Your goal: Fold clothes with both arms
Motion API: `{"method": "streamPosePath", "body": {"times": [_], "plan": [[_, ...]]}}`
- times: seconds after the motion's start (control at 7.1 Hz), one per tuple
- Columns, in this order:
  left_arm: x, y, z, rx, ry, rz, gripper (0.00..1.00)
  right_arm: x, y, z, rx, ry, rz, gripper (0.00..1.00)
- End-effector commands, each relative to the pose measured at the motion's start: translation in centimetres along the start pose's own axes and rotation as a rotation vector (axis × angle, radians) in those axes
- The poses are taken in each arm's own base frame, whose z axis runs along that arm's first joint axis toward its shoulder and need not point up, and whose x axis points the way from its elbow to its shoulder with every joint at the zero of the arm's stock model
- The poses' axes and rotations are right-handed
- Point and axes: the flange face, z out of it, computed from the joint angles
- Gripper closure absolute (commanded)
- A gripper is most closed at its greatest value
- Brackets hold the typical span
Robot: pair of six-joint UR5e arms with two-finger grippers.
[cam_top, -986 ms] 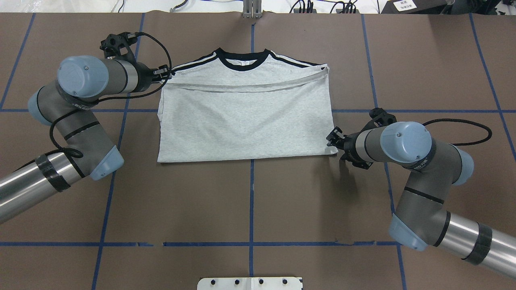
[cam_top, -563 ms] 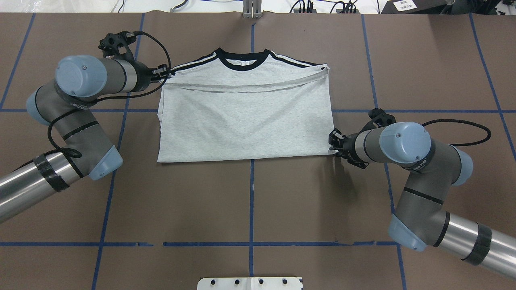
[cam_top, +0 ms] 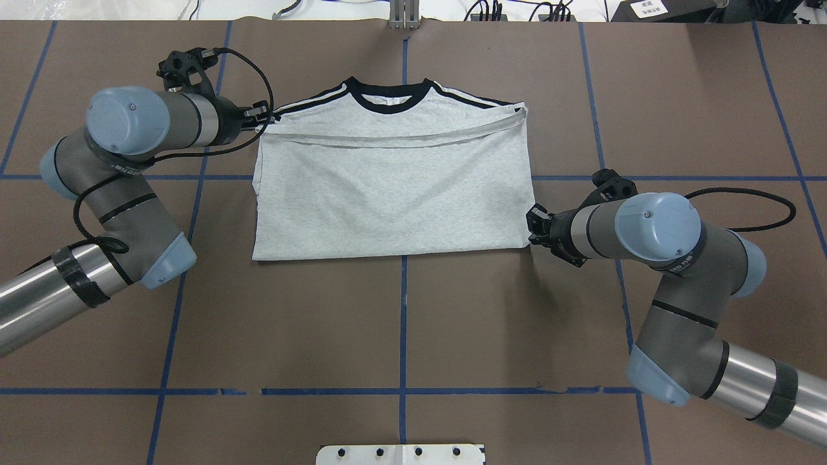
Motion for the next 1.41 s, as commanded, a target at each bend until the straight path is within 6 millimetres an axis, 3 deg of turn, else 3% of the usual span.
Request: {"method": "streamPosePath", "body": {"times": [0.0, 0.14, 0.28, 0.42, 0.56, 0.7, 0.84, 0.99, 1.13, 1.27], "plan": [[1.0, 0.0, -2.3, 0.004, 0.043, 0.002, 0.52, 0.5, 3.2, -6.6, -0.034, 0.065, -0.007, 1.00], [1.2, 0.4, -5.0, 0.006, 0.082, 0.005, 0.52, 2.4, 7.2, -8.5, -0.079, 0.136, -0.043, 1.00], [0.5, 1.8, -7.5, -0.062, 0.119, 0.014, 0.45, 5.8, 11.1, -10.4, -0.131, 0.229, -0.097, 1.00], [1.4, 2.4, -9.5, -0.127, 0.168, 0.017, 0.34, 8.5, 14.0, -13.6, -0.224, 0.277, -0.142, 1.00], [0.4, 3.2, -9.0, -0.156, 0.148, -0.026, 0.31, 10.0, 16.7, -15.9, -0.356, 0.327, -0.157, 1.00], [0.6, 3.4, -9.7, -0.176, 0.156, -0.100, 0.31, 12.0, 20.7, -16.2, -0.440, 0.399, -0.143, 1.00], [-2.0, 5.1, -10.2, -0.245, 0.124, -0.164, 0.31, 13.7, 23.3, -16.4, -0.479, 0.442, -0.164, 1.00], [-1.7, 8.5, -9.6, -0.322, 0.112, -0.166, 0.31, 14.7, 24.4, -16.3, -0.493, 0.464, -0.185, 1.00], [0.2, 11.0, -10.7, -0.372, 0.109, -0.183, 0.31, 15.4, 24.8, -15.5, -0.477, 0.496, -0.177, 0.06], [2.0, 15.1, -11.2, -0.441, 0.043, -0.211, 0.31, 14.8, 23.4, -14.8, -0.416, 0.520, -0.152, 0.00]]}}
